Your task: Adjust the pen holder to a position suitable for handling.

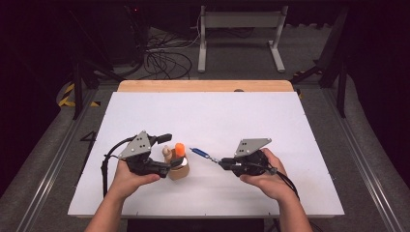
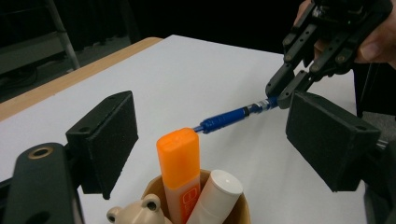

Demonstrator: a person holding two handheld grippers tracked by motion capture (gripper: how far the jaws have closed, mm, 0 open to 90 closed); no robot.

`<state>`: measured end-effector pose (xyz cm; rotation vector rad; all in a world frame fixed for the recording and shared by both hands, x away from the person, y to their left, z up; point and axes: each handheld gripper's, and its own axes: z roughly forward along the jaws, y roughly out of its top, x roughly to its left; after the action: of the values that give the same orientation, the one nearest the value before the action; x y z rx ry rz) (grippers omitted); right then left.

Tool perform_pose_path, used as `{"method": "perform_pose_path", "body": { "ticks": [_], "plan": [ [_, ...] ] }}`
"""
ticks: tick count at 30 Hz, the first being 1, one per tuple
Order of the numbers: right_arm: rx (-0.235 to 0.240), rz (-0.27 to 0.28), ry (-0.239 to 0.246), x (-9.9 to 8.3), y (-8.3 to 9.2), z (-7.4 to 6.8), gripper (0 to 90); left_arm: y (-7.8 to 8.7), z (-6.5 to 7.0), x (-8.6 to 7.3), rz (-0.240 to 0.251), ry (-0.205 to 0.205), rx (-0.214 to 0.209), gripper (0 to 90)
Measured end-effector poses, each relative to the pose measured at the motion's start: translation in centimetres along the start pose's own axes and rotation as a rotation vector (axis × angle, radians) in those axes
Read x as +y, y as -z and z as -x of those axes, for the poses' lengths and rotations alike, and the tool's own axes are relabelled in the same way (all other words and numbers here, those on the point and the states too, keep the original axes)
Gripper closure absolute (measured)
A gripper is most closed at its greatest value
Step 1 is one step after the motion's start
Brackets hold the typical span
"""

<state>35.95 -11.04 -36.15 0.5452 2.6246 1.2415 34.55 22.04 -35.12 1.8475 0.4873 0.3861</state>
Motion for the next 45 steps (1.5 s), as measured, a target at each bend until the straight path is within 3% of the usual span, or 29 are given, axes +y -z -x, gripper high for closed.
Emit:
{"method": "perform_pose_path", "body": {
  "ticks": [8,14,21,25,30,38,40,42,45],
  "plan": [
    [0.026,0.015,-0.031,1.6,0.4,0.4,80.8,-0.8,0.3,0.6,-0.015,-0.034,-0.003,21.9],
    [0.013,0.050,-0.034,2.1,0.5,0.3,80.8,-1.5,0.2,0.6,-0.021,0.004,-0.004,22.6],
    [-0.007,0.102,0.007,2.5,1.0,0.0,80.7,-2.1,0.1,0.8,-0.041,0.024,0.002,23.9],
    [-0.015,0.140,0.049,2.7,1.2,-0.4,80.8,-2.4,0.1,0.8,-0.044,0.052,-0.019,24.4],
    [-0.045,0.171,0.091,2.9,1.2,-0.9,80.7,-2.6,-0.1,0.9,-0.015,0.114,-0.054,25.8],
    [-0.048,0.190,0.126,2.9,0.9,-1.2,80.7,-2.5,-0.4,0.9,-0.004,0.138,-0.044,31.0],
    [-0.050,0.183,0.132,2.9,0.8,-1.2,80.7,-2.4,-0.4,1.0,-0.009,0.122,-0.029,31.3],
    [-0.051,0.171,0.141,2.8,0.8,-1.2,80.7,-2.1,-0.4,1.1,-0.027,0.082,0.014,31.0],
    [-0.040,0.144,0.140,2.7,0.8,-1.1,80.7,-1.6,-0.5,1.3,-0.038,0.027,0.038,30.8]
  ]
}}
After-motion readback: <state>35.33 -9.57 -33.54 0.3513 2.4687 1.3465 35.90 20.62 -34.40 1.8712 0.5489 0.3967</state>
